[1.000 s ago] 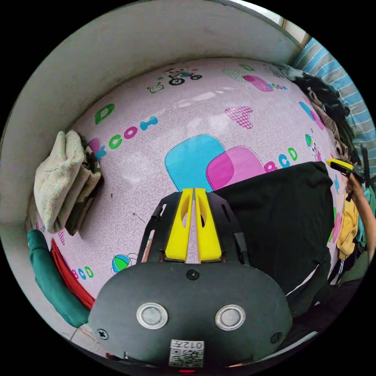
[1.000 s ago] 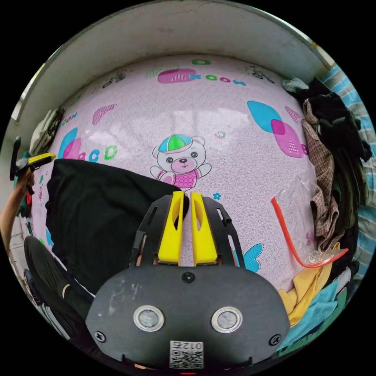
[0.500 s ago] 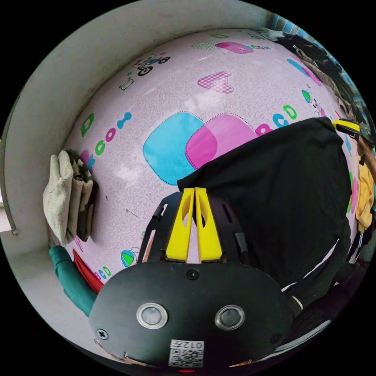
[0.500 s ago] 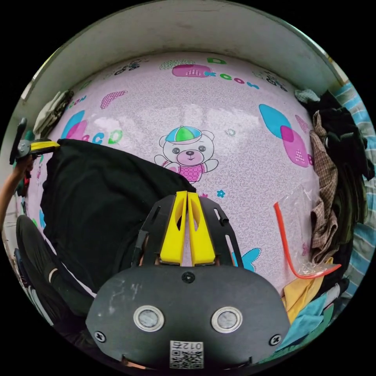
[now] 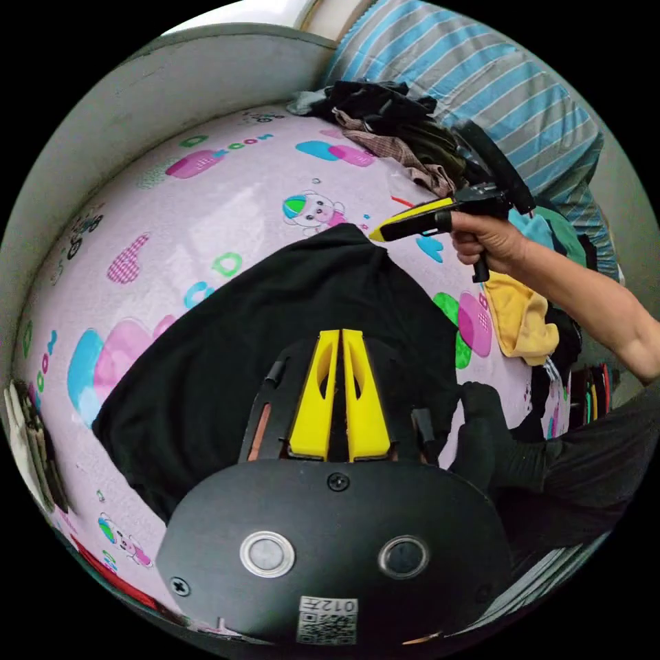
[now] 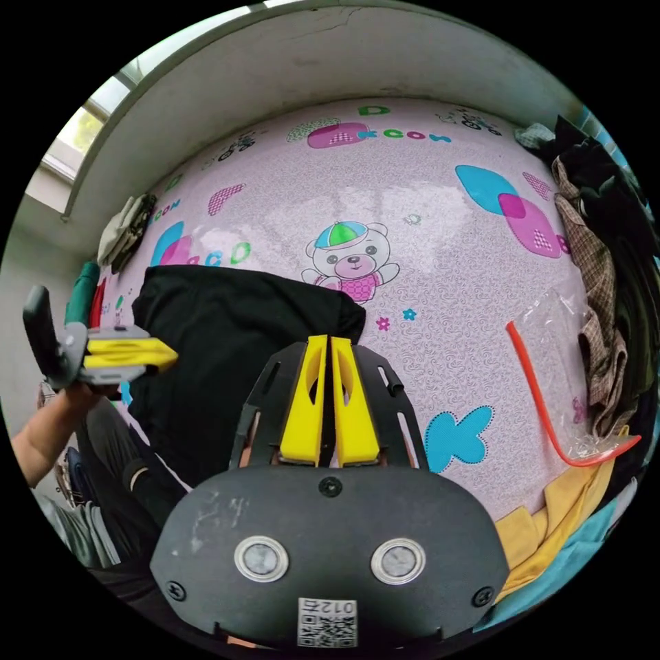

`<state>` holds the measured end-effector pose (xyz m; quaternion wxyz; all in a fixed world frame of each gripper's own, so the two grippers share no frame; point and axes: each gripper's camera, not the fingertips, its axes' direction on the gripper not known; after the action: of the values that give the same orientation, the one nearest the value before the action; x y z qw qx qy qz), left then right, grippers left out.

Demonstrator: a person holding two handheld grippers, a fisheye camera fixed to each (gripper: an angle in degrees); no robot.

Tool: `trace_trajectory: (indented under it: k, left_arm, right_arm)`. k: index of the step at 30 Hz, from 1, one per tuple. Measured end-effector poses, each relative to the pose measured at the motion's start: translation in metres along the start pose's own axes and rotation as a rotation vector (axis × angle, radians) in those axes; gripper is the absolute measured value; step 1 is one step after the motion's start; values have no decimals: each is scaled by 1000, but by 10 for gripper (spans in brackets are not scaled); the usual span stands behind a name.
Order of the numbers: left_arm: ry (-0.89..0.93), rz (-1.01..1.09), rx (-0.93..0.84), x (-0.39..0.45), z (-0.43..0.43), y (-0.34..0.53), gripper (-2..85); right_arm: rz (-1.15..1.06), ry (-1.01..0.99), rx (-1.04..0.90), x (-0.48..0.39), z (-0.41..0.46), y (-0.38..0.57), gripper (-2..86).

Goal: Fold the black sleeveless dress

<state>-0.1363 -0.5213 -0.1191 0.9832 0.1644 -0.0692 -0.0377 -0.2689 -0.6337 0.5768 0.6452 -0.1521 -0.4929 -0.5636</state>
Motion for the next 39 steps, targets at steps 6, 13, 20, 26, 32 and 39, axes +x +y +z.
trace_trajectory:
  k: [6, 13, 20, 26, 32, 39]
  left_arm:
    - [-2, 99, -98, 48, 40, -22, 5]
    - [-29, 137, -152, 77, 58, -18, 4]
    - [42, 159, -192, 90, 58, -11, 2]
    - [61, 152, -187, 92, 55, 2, 2]
    - [25, 56, -137, 81, 45, 10, 3]
    - [40, 48, -178, 85, 48, 20, 3]
  right_arm:
    - [13, -101, 54, 17, -6, 31, -8]
    - [-119, -103, -55, 10, 22, 64, -8]
    - [-23, -152, 17, 35, 14, 74, -5]
    - [131, -328, 4, 64, 27, 88, 3]
    - [106, -360, -19, 61, 35, 104, 21]
    - [-34, -253, -81, 32, 40, 110, -2]
